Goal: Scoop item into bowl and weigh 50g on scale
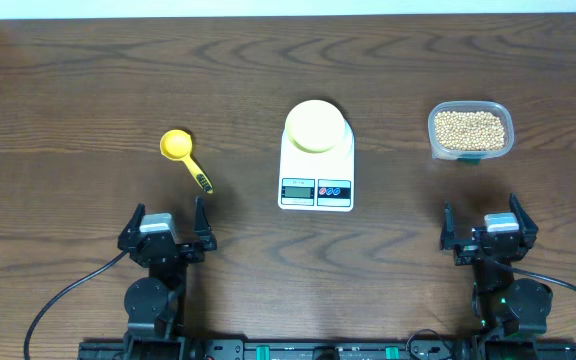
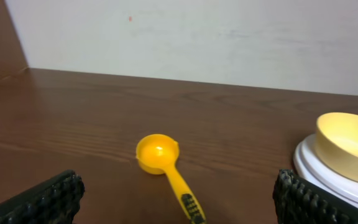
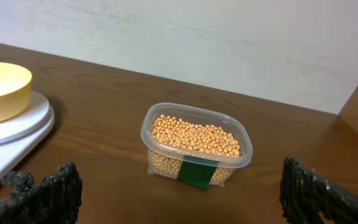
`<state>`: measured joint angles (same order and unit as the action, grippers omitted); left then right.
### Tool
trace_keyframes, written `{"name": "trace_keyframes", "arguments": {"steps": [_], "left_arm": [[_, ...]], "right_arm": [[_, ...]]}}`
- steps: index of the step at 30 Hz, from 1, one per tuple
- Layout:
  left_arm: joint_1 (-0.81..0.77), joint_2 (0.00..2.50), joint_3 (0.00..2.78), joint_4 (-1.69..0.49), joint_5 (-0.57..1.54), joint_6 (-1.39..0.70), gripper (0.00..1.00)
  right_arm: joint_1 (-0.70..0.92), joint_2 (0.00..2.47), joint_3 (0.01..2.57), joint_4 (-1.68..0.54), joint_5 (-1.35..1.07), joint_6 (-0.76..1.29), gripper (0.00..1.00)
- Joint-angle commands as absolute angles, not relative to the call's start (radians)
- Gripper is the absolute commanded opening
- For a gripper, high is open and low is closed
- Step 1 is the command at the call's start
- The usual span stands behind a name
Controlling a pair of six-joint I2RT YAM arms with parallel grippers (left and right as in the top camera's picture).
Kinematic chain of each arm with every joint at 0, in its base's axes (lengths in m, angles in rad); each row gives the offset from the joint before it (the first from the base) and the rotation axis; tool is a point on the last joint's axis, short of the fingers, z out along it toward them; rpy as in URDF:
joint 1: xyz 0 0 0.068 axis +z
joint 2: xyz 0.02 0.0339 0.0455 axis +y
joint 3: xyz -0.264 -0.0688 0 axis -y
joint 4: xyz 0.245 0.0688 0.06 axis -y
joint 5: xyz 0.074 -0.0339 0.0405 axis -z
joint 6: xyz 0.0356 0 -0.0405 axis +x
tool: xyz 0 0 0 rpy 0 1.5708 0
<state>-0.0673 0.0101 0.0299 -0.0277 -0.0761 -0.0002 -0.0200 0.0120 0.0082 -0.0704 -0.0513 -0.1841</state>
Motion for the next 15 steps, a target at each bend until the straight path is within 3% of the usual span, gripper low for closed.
{"name": "trace_keyframes", "arguments": {"steps": [1,15], "left_arm": [[-0.068,0.01,0.075,-0.036,-0.144,0.002,0.99],[-0.068,0.215,0.237,-0.037,-0.182,0.002,0.99]], "right_arm": [[-0.013,0.007,0.006,-0.074,-0.044,-0.169,0.99],[-0.013,0.007,0.006,-0.074,-0.044,-0.169,0.99]]}}
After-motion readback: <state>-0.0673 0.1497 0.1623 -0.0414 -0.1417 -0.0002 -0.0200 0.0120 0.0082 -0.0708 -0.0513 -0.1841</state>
